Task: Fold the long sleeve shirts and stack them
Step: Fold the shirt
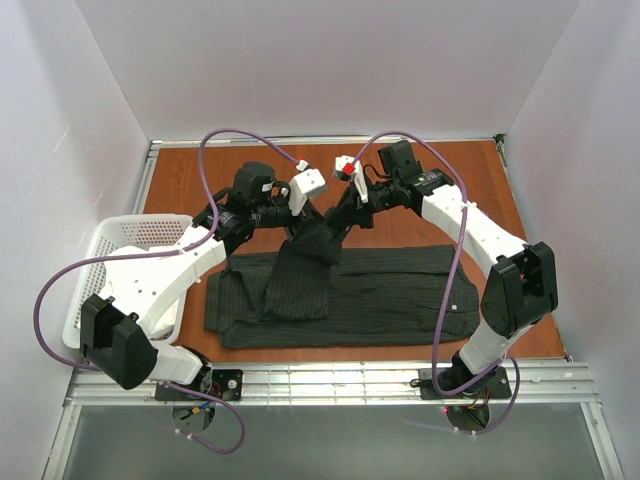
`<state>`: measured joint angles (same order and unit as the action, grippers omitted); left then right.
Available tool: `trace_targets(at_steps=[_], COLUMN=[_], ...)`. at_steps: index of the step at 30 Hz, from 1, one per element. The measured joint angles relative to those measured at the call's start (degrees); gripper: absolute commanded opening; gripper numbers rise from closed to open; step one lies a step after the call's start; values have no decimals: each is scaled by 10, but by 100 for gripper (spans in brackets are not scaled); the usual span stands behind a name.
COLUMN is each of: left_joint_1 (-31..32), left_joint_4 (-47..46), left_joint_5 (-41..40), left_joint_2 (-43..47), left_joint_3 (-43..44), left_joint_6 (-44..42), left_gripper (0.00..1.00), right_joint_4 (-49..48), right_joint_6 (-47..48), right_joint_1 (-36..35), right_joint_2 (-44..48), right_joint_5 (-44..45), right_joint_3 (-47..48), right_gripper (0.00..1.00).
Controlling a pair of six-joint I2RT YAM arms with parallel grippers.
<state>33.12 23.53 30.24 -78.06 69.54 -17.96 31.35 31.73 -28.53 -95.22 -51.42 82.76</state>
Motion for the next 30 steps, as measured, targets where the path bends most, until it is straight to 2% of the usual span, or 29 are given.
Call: trace_targets(at_steps=[2, 3, 4, 6, 10, 12, 14, 22, 30], left_joint_1=[0, 0, 0, 1, 2, 2, 2, -2, -16], left_joint_4=[0, -2, -5, -21, -52, -65, -76, -72, 5], left_joint_5=[-10, -15, -20, -35, -90, -124, -165, -339, -414], left_joint_2=[0, 0, 0, 5, 37, 54, 67, 89, 71], left_joint_3=[0, -1, -1, -6, -40, -53, -61, -108, -196], left_joint_6=[0, 1, 4, 15, 54, 80, 112, 277, 419], left_gripper=[2, 7, 21, 30, 60, 65, 67, 65, 58], right_joint_4=[8, 12, 16, 19, 24, 24, 25, 36, 52], right_joint_6=[2, 2, 1, -2, -15, -26, -38, -91, -146], right_joint_1=[0, -1, -1, -1, -5, -10, -18, -35, -40], right_joint_2=[3, 6, 13, 37, 108, 148, 185, 322, 455], right_joint_5=[1, 3, 6, 9, 19, 22, 26, 26, -17], right_joint_3=[0, -2, -5, -20, -63, -85, -107, -231, -264], right_gripper=[1, 1, 1, 1, 1, 1, 1, 1, 1])
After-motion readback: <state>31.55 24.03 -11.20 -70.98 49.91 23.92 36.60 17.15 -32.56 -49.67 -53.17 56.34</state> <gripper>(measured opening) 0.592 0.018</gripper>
